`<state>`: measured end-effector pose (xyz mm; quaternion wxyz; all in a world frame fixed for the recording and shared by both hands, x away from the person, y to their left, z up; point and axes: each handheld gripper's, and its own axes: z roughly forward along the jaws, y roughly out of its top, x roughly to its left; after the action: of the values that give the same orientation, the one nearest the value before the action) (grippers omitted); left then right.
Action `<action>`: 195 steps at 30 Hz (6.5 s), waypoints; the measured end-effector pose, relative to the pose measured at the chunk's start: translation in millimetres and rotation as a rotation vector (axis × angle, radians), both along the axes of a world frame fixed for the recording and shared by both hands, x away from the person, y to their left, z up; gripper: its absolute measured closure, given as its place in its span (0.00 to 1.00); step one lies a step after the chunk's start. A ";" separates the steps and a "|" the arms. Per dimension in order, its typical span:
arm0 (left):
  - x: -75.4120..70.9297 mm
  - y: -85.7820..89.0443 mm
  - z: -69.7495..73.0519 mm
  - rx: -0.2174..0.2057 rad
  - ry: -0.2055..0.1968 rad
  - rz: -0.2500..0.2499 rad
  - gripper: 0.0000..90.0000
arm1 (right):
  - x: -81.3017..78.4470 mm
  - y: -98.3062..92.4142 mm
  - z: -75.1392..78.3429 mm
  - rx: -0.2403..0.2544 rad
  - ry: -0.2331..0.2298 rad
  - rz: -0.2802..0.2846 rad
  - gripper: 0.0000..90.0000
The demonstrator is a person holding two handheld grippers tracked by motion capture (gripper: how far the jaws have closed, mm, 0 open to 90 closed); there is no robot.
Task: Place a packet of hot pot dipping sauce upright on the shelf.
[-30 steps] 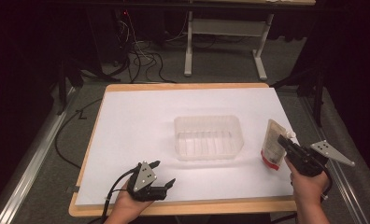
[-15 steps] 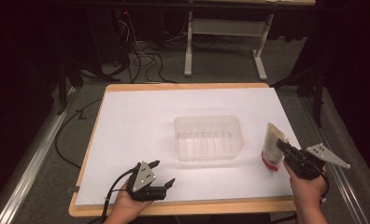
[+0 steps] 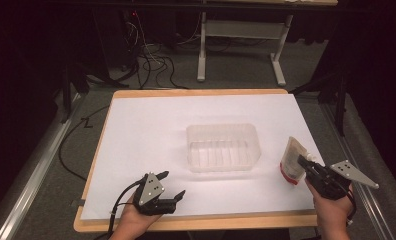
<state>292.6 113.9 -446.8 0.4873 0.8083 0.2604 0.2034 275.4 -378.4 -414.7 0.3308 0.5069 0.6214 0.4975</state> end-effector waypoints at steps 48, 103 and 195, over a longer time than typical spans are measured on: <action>2.0 -1.6 -0.5 0.008 0.008 -0.016 0.25 | -7.0 28.4 -2.6 0.033 0.119 0.132 0.99; 7.6 9.1 2.4 -0.054 0.037 0.049 0.25 | 41.7 107.0 15.3 0.029 0.175 0.258 1.00; 2.8 6.6 0.2 -0.043 0.055 0.012 0.25 | 106.6 132.9 14.9 -0.096 0.167 0.136 0.99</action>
<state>295.4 120.5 -446.5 0.4959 0.8013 0.2832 0.1783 382.0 -245.4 -399.8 0.2672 0.4868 0.7028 0.4447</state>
